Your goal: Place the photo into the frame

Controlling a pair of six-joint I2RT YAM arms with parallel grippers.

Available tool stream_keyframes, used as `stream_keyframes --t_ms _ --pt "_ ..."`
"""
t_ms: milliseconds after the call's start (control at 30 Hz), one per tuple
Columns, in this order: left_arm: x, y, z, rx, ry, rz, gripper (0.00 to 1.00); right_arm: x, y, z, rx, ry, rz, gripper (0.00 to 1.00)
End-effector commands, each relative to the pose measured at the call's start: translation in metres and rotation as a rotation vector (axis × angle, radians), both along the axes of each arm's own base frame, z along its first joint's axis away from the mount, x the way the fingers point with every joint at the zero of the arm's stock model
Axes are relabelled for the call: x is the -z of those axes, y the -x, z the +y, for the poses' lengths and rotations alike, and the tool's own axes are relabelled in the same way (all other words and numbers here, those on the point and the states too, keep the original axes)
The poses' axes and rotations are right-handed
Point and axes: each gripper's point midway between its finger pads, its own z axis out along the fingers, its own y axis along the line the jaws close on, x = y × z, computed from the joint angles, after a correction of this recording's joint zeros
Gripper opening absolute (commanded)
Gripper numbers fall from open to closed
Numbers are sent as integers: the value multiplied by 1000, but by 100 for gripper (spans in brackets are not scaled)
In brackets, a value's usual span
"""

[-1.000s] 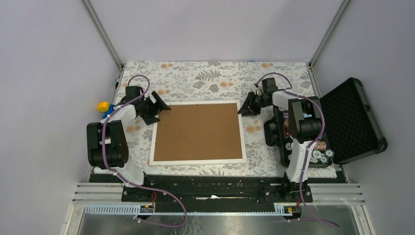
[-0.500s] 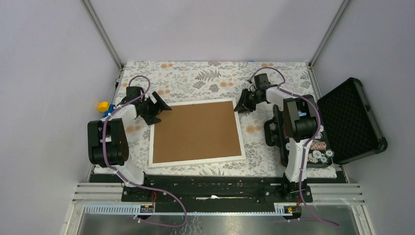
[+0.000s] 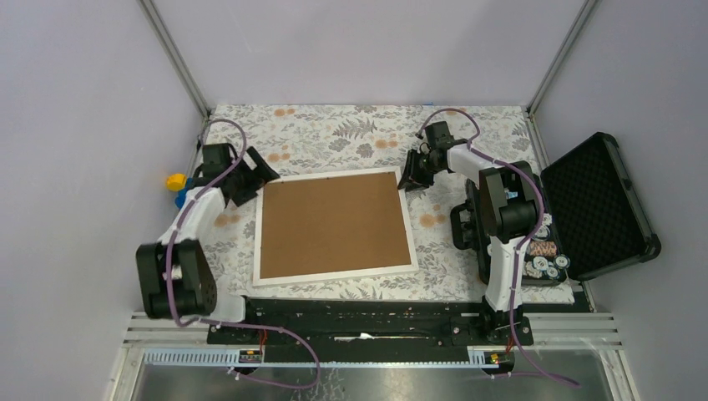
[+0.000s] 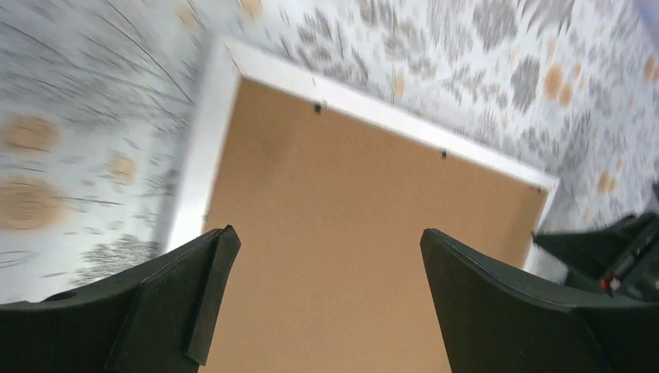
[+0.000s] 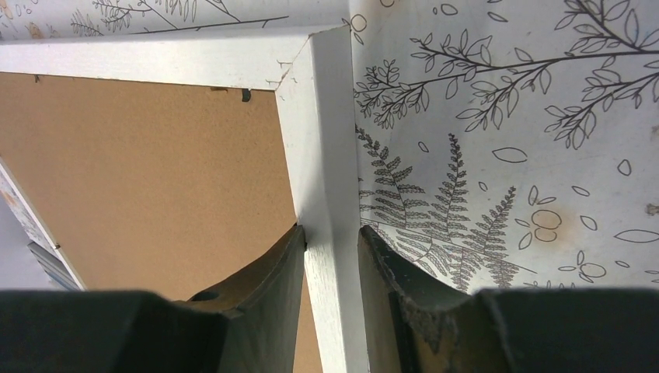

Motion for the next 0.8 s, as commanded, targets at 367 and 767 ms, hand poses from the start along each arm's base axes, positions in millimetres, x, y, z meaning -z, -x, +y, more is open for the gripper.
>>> stream_keyframes --t_ms 367,767 --pt "50 -5 42 -84 -177 128 98 35 19 -3 -46 93 77 39" --pt "66 -8 6 45 -117 174 96 52 28 -2 -48 282 117 39"
